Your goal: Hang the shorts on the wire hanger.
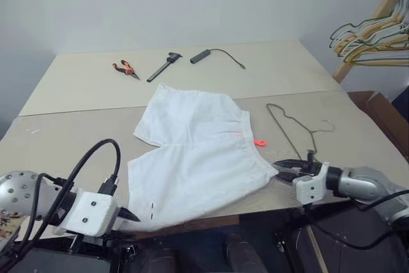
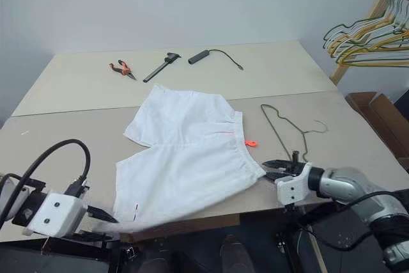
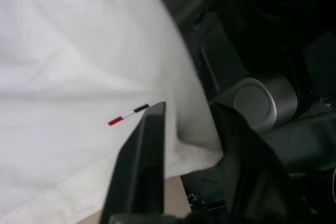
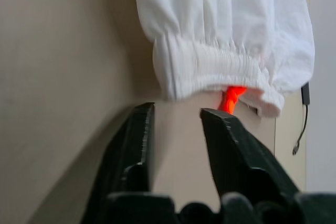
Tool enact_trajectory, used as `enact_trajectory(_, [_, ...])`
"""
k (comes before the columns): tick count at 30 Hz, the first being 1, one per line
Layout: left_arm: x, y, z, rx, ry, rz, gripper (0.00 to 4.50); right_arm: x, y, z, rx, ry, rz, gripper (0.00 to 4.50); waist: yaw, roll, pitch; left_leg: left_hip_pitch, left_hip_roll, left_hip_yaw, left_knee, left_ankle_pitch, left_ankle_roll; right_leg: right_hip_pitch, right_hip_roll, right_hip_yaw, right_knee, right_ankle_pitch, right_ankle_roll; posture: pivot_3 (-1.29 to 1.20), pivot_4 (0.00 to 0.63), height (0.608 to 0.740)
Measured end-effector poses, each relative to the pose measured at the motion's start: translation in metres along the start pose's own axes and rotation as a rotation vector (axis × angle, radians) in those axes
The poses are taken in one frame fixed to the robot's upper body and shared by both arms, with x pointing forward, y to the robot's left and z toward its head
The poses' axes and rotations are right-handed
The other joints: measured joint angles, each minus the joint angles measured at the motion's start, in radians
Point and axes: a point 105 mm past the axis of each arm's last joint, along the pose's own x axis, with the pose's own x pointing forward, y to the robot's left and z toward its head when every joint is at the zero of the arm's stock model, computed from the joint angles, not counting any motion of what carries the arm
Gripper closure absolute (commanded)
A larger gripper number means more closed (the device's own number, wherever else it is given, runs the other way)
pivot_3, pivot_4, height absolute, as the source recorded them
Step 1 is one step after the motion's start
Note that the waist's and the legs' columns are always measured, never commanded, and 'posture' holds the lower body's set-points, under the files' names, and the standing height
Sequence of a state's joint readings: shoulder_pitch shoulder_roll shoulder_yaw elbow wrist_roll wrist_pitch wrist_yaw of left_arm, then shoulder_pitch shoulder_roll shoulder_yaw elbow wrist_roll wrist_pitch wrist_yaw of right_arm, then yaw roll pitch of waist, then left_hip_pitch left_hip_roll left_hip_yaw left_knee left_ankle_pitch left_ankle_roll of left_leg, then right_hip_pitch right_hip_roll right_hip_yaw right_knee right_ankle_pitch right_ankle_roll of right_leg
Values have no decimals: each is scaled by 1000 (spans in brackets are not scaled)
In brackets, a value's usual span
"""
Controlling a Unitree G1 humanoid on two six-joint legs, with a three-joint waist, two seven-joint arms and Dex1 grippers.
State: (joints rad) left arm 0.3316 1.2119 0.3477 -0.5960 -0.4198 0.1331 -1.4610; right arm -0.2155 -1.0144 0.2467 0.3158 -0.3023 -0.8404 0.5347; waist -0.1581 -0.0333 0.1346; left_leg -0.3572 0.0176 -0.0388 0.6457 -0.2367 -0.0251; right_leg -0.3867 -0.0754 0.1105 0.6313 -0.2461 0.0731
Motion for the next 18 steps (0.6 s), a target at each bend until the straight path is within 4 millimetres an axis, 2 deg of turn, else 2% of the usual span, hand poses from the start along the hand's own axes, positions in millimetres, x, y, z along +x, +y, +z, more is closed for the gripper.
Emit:
enact_trajectory(5, [-13, 11, -3, 2, 1, 56, 692, -12, 3, 5, 36, 9, 14, 97, 7, 3, 4, 0, 0, 1, 0, 0, 0, 0, -1, 1, 0, -1, 1, -93, 131, 740])
enact_trajectory(6, [-15, 14, -5, -4, 0, 68, 386, -17, 3, 6, 48, 14, 18, 0, 9, 3, 4, 0, 0, 2, 0, 0, 0, 0, 0, 1, 0, -1, 1, -93, 131, 740])
enact_trajectory(9, [-29, 32, -6, -5, -65, 169, 386, -32, 9, 8, 177, 37, 24, 0, 21, 1, 5, 0, 0, 1, 0, 0, 0, 0, 0, 0, 0, -2, 2, -97, 132, 740])
enact_trajectory(11, [-38, 45, -3, -10, -110, 238, 386, -38, 4, 10, 283, 49, -18, 0, 27, 0, 6, 0, 0, 2, 0, 0, 0, 0, 0, 1, 0, -1, 2, -106, 133, 740])
enact_trajectory(15, [-54, 84, 22, -33, -317, 436, 386, -53, -30, -7, 576, 176, -222, 0, 33, -1, 7, -1, 0, 2, 1, 0, 0, 0, 0, 1, 0, -1, 3, -123, 132, 740])
enact_trajectory(18, [-49, 111, 46, -85, -514, 522, 386, -62, -44, -27, 762, 288, -356, 0, 34, -2, 7, -2, 0, 1, 2, 0, 0, 0, 0, 1, -1, 0, 4, -140, 130, 740])
